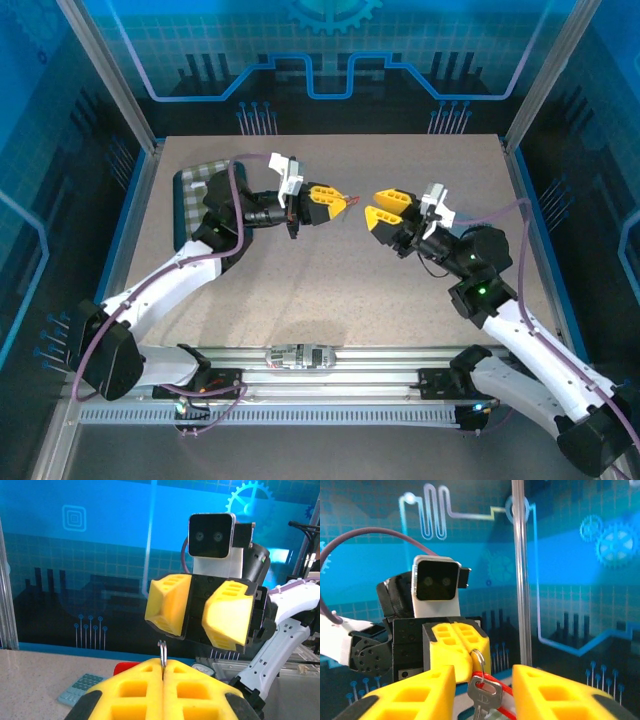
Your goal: Remove the keys from the keyring
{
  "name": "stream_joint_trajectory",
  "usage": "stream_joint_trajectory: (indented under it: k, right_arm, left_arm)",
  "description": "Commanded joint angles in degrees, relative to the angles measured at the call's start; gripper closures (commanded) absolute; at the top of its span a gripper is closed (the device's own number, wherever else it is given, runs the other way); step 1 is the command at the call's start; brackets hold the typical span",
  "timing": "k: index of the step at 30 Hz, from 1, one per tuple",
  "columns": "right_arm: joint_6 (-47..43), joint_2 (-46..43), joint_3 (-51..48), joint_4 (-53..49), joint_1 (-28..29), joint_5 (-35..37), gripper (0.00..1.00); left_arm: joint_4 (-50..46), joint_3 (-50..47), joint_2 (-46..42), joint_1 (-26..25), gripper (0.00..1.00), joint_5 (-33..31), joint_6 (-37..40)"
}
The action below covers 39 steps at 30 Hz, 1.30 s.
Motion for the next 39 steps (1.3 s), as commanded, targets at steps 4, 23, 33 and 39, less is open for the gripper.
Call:
stream_joint_trajectory:
  k: [4, 23, 33, 39]
  right_arm:
    - [1.6, 1.1, 0.5, -6.3, -0.6, -5.1, 0.74]
    - [11.6, 11.8, 0.5, 13.0, -0.8, -15.4, 0.62]
    - [13.4, 13.5, 1.0, 17.2, -0.7, -15.0, 0.81]
    - [14.1, 13.0, 0.7, 17.6, -0.7, -14.8, 0.95]
  left_arm:
    - [6.9, -1.2, 0.0, 0.2, 1.00, -1.8, -0.3]
    - [9.7, -1.4, -0.3, 0.2, 1.00, 0.4, -3.0]
    - [11.0, -2.1, -0.4, 0.2, 1.00, 0.7, -3.7]
    - [9.8, -2.5, -0.9, 0.1, 1.00, 0.1, -2.2]
